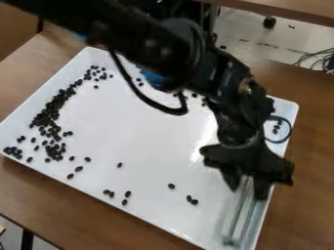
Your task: Sweep into pile
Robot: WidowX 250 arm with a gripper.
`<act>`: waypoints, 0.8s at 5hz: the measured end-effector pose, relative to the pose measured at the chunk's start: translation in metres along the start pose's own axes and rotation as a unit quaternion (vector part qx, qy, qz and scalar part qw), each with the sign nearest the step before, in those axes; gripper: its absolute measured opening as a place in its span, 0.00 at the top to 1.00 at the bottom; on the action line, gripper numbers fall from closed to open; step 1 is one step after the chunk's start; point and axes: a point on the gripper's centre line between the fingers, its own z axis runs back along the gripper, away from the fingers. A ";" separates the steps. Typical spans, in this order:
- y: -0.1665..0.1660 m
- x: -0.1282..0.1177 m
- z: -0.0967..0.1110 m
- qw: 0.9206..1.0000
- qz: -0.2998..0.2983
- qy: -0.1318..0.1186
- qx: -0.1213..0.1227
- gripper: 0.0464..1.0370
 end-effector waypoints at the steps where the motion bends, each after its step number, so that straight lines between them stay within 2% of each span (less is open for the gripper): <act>1: 0.004 0.000 -0.009 1.000 -0.001 0.004 0.001 0.69; 2: 0.012 0.005 -0.007 1.000 0.000 0.000 0.006 0.69; 3: 0.046 -0.008 -0.002 1.000 -0.005 0.027 0.014 0.69; 4: 0.087 -0.017 0.012 0.999 0.010 0.029 0.015 0.69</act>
